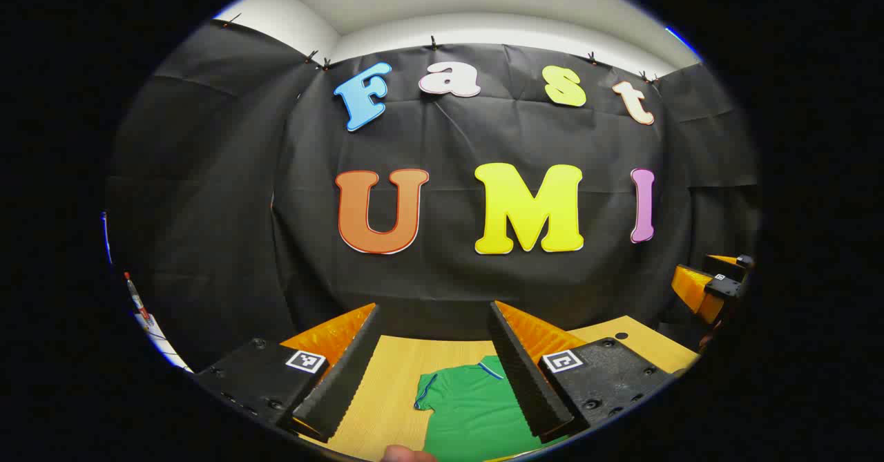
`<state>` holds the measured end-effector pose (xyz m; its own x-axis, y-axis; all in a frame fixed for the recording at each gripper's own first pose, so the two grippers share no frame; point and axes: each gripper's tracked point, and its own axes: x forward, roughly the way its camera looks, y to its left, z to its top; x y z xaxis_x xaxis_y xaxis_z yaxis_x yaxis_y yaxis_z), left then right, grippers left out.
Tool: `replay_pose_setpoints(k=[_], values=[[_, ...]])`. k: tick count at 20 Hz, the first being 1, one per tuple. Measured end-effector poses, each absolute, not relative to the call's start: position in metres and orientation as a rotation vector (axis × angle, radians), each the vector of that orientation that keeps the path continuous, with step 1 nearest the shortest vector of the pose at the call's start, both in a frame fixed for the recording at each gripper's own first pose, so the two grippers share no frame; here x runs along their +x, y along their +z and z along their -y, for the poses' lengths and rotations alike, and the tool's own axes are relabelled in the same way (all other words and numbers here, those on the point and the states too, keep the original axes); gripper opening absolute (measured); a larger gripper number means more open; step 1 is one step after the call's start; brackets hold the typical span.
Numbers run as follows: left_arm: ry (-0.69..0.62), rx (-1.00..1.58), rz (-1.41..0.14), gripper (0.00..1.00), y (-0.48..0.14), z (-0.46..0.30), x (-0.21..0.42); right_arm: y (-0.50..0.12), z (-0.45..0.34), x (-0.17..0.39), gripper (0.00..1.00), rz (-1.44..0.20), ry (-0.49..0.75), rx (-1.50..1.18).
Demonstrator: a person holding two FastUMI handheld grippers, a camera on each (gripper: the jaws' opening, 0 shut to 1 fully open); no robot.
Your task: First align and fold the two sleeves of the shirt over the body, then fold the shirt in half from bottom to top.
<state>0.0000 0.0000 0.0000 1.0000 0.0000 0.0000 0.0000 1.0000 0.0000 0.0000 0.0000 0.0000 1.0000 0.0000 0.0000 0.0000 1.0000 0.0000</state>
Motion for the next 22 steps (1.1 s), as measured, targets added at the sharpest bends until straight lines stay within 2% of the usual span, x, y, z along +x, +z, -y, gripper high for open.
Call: replay_pose_setpoints(k=[6, 8, 12, 16, 18, 22], values=[[-0.043, 0.015, 0.014, 1.00, 0.001, 0.008, 0.009, 0.006, 0.004, 0.004, 0.93, 0.012, 0.020, -0.035], [-0.039, 0.022, 0.019, 0.98, 0.004, 0.004, 0.010, 0.005, 0.006, 0.005, 0.93, 0.009, 0.021, -0.042], [-0.027, 0.036, 0.030, 1.00, 0.005, 0.005, 0.010, 0.004, 0.009, 0.007, 0.93, 0.004, 0.019, -0.049], [-0.019, 0.041, 0.037, 0.98, 0.008, 0.007, 0.012, 0.001, 0.021, 0.013, 0.92, -0.009, -0.017, -0.022], [-0.038, 0.040, 0.041, 0.98, 0.007, 0.012, 0.013, -0.001, 0.020, 0.015, 0.95, -0.020, -0.016, -0.025], [-0.042, 0.032, 0.020, 0.98, 0.000, 0.015, 0.015, 0.003, 0.019, 0.014, 0.93, -0.011, -0.001, -0.034]])
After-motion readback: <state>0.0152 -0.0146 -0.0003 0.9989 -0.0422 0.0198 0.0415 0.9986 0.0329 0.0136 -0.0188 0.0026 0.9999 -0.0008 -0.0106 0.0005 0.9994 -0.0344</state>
